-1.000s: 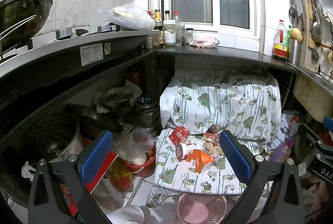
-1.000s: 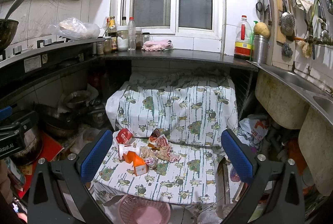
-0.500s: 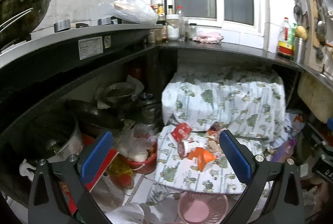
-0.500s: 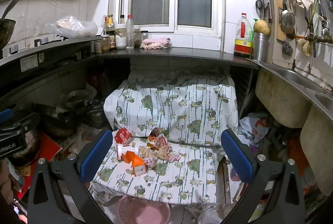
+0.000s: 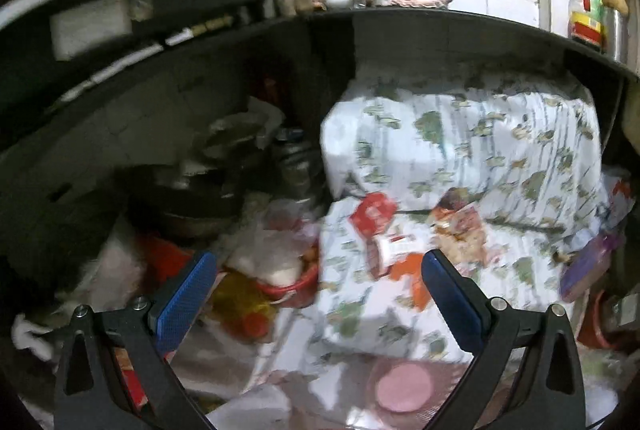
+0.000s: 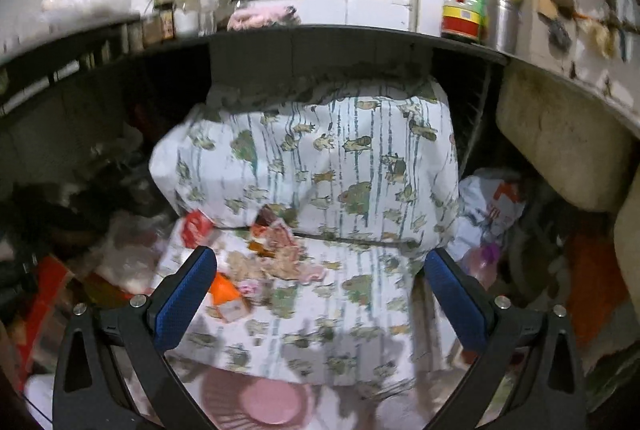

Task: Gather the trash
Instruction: 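Reach the left tool to the orange paper bag while the right tool reaches the crumpled brown wrapper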

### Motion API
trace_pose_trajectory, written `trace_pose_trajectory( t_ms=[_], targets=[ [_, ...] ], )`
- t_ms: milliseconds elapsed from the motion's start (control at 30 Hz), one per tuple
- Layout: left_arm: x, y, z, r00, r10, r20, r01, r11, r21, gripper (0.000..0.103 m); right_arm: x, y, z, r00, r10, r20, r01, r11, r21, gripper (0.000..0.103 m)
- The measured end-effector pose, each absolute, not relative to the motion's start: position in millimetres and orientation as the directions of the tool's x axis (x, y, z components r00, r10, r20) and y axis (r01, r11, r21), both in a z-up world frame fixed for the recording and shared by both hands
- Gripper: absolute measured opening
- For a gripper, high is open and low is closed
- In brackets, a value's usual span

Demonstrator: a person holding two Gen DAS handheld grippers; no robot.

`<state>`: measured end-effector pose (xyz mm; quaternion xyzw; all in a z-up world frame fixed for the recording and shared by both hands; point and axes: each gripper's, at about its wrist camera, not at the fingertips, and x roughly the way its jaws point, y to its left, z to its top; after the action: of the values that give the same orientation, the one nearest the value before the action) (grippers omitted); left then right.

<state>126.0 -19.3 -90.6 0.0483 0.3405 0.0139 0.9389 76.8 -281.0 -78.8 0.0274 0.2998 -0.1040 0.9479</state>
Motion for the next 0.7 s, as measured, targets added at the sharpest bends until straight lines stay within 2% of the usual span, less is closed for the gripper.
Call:
trace_pose_trajectory(
  t_ms=[200, 333, 467, 567, 600, 667, 700],
  targets=[
    [182, -38, -95, 0.737, -0.034, -0.675, 0.080, 0.996, 0.037, 0.103, 136, -285, -71, 0.809, -0.141, -0.570, 0.122, 0.990, -0.072, 0.103],
    [219, -50, -110, 0.700, -0.108, -0.706, 0.117, 0.993, -0.035, 0.103, 178, -292, -85, 0.809, -0.079, -0.583, 0.086, 0.996, -0.016, 0.103],
    [249, -47, -150, 0.658, -0.157, -0.736, 0.099, 0.988, -0.122, 0.103, 219, -292, -129, 0.764, -0.048, -0.643, 0.070, 0.998, 0.008, 0.103],
    [272, -49, -186, 0.601, -0.117, -0.791, 0.092, 0.993, -0.077, 0.102, 249, -288, -175, 0.723, 0.019, -0.691, 0.023, 0.998, 0.051, 0.101],
    [277, -49, -196, 0.581, -0.111, -0.806, 0.094, 0.993, -0.069, 0.100, 258, -286, -189, 0.702, 0.036, -0.712, 0.016, 0.998, 0.066, 0.097],
    [296, -47, -218, 0.530, -0.072, -0.845, 0.067, 0.997, -0.043, 0.089, 280, -280, -222, 0.636, 0.088, -0.767, -0.012, 0.995, 0.104, 0.092],
    [304, -45, -229, 0.502, -0.058, -0.863, 0.049, 0.998, -0.039, 0.089, 290, -277, -237, 0.603, 0.116, -0.790, -0.024, 0.992, 0.128, 0.088]
  ],
)
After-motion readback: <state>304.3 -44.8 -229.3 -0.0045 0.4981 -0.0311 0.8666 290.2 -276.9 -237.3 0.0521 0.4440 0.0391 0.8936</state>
